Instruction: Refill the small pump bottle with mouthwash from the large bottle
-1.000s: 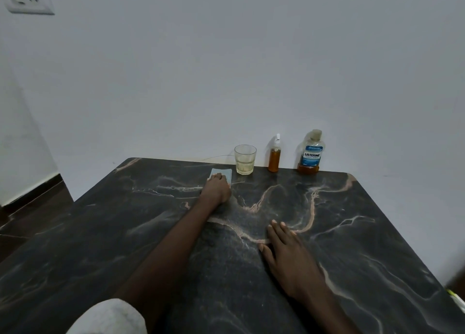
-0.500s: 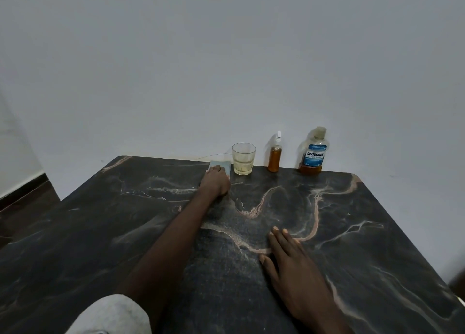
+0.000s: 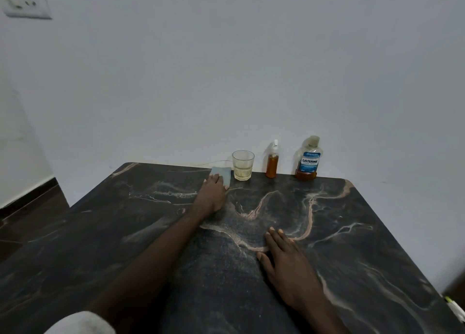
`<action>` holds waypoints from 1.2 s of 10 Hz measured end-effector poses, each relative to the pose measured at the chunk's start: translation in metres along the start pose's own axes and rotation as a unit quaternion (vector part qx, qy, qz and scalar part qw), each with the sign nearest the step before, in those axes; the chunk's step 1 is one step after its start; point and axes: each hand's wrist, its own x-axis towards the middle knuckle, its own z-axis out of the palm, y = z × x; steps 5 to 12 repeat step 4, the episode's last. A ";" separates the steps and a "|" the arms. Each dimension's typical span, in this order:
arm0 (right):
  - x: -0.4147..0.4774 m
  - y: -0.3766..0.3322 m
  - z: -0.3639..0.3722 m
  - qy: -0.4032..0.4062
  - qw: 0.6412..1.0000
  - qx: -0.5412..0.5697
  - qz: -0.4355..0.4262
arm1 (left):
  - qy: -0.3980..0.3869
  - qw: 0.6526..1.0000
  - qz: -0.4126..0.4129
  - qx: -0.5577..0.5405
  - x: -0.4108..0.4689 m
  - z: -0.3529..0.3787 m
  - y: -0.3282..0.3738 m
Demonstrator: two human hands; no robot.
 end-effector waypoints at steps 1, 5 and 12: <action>-0.003 -0.004 -0.002 -0.005 1.000 -0.006 0.000 | -0.010 1.000 0.014 -0.006 -0.060 0.002 0.016; -0.016 -0.018 -0.021 0.003 1.000 -0.011 0.009 | -0.024 0.999 0.023 -0.039 -0.196 0.000 0.054; -0.016 -0.018 -0.021 0.003 1.000 -0.011 0.009 | -0.024 0.999 0.023 -0.039 -0.196 0.000 0.054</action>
